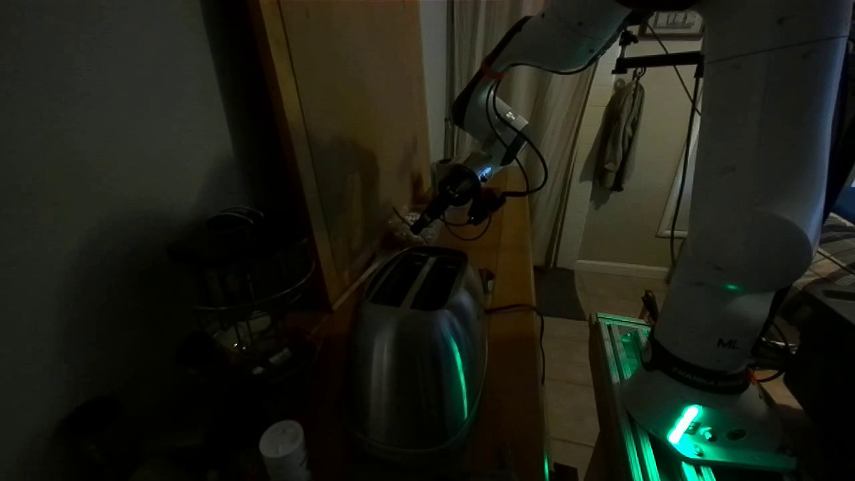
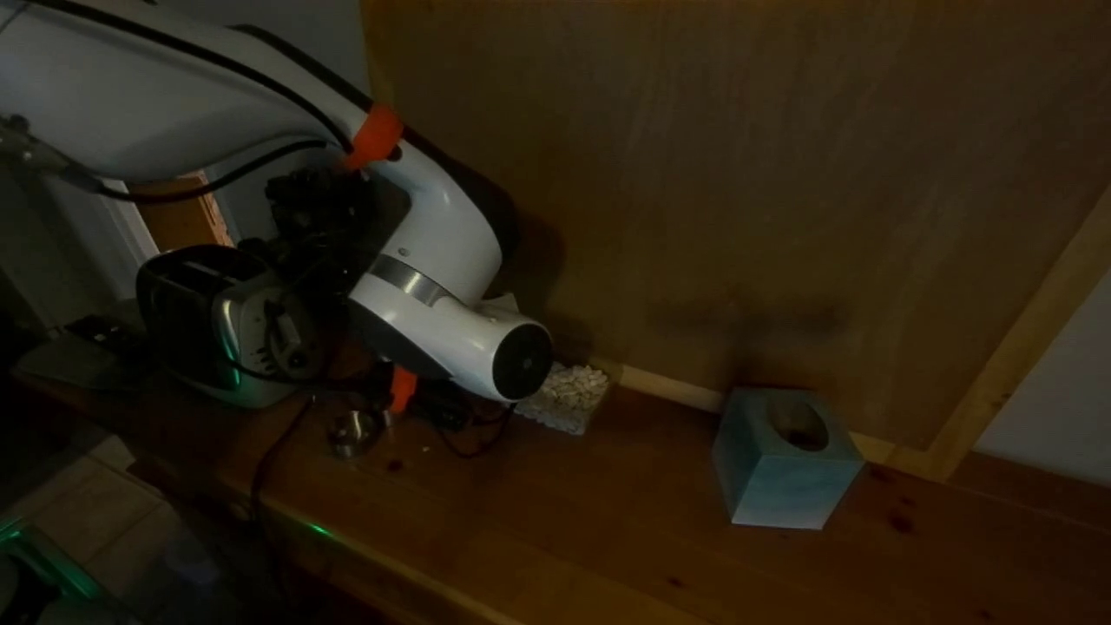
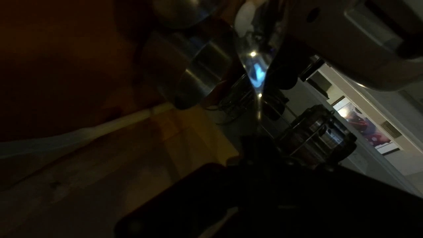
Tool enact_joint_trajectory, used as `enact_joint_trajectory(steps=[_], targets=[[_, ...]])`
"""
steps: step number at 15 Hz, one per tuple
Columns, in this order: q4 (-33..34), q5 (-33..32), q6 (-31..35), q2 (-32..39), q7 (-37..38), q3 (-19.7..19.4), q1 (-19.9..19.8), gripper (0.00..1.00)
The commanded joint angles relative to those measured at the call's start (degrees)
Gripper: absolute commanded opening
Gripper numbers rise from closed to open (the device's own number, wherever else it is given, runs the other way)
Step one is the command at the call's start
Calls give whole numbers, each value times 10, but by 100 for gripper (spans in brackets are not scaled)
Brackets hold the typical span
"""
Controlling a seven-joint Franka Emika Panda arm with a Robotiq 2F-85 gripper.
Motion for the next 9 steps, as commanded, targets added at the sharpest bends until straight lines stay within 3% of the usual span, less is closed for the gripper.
enact_joint_trajectory(steps=[1, 4, 5, 9], targets=[[34, -2, -58, 30, 8, -2, -17, 2], [45, 3, -75, 41, 9, -3, -24, 2], [43, 11, -53, 40, 5, -3, -22, 2], [63, 15, -98, 54, 12, -5, -37, 2]])
